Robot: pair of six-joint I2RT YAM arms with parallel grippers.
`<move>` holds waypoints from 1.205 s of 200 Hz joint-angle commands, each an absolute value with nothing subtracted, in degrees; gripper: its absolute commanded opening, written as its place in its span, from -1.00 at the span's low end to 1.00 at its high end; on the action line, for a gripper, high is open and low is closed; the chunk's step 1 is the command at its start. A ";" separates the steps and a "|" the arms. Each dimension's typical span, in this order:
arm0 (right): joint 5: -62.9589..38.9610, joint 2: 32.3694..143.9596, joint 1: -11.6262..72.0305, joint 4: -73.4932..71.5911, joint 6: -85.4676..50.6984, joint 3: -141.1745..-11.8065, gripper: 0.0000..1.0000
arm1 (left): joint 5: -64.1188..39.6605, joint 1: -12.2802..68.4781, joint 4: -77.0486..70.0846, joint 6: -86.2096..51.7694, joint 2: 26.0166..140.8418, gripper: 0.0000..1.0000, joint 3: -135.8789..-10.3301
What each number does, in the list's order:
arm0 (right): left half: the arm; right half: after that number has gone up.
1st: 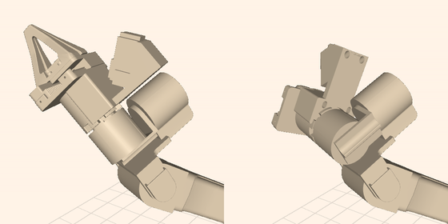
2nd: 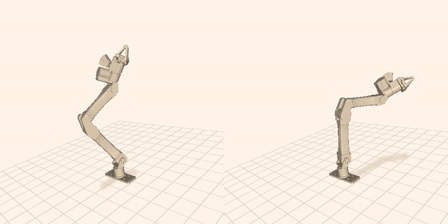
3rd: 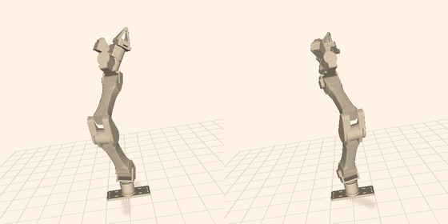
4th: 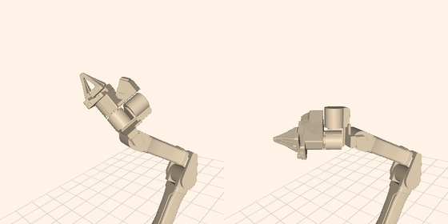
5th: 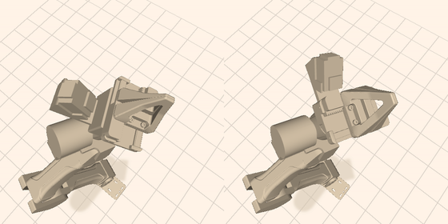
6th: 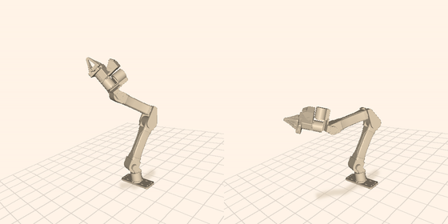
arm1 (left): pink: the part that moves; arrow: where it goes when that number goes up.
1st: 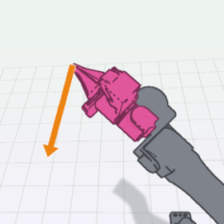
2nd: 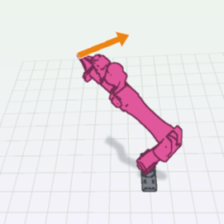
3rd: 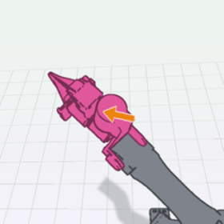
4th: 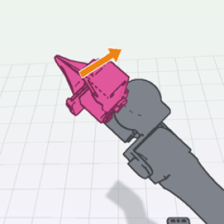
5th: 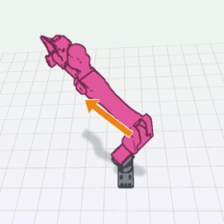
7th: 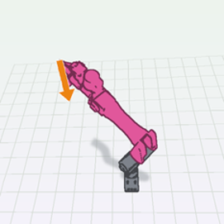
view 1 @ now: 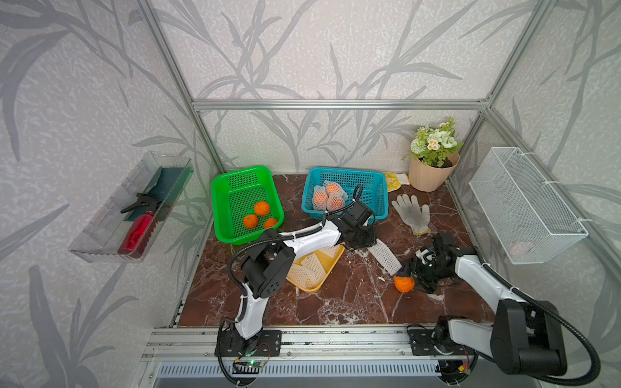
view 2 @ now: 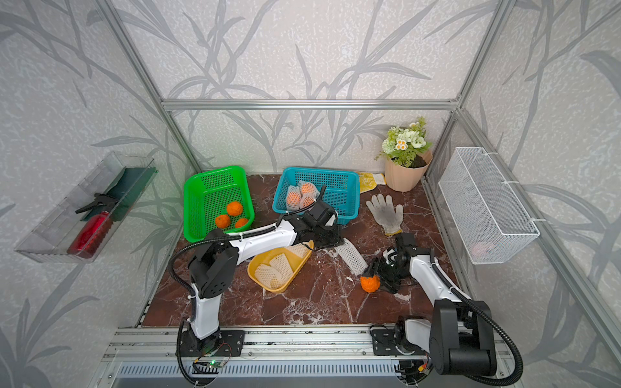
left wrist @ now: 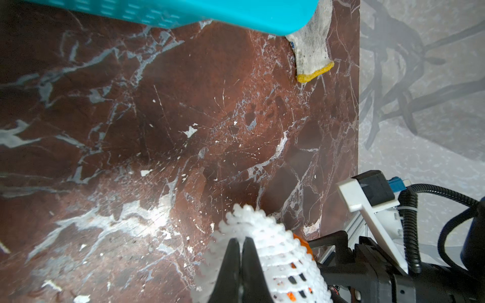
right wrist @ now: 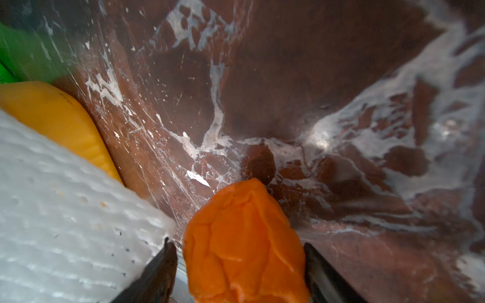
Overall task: Remove foam nets from oranges
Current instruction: Place the foam net into the storage box.
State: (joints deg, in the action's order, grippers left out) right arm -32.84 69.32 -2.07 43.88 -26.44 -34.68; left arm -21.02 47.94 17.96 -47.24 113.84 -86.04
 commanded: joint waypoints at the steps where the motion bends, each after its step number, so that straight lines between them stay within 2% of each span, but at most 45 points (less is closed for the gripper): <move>1: -32.27 66.05 -2.20 45.85 -27.51 -38.09 0.64 | -18.93 47.74 21.14 -45.00 110.53 -1.00 -87.87; 41: -32.67 62.92 -2.20 50.66 -26.50 -43.34 0.84 | -16.18 44.97 27.27 -41.33 106.09 -1.00 -89.99; 77: -35.29 60.18 -2.17 50.16 -26.24 -45.53 0.98 | -13.88 39.09 33.08 -39.14 98.06 -1.00 -89.19; 119: -40.21 59.67 -1.51 45.32 -26.35 -44.26 1.00 | -10.87 31.17 40.14 -35.28 86.95 -1.00 -86.19; 148: -41.67 60.79 -0.85 45.15 -25.71 -44.77 1.00 | -13.77 26.54 48.29 -30.69 83.64 -1.00 -83.52; 181: -40.50 62.06 1.42 45.69 -24.80 -46.05 1.00 | -15.38 25.66 48.50 -26.65 79.09 -1.00 -74.66; 203: -39.59 63.81 2.56 46.61 -24.88 -45.81 1.00 | -15.83 25.58 42.50 -24.34 77.03 -1.00 -66.90; 241: -34.19 64.95 6.34 48.65 -25.97 -45.23 1.00 | -13.27 25.57 38.37 -23.40 81.03 -1.00 -62.69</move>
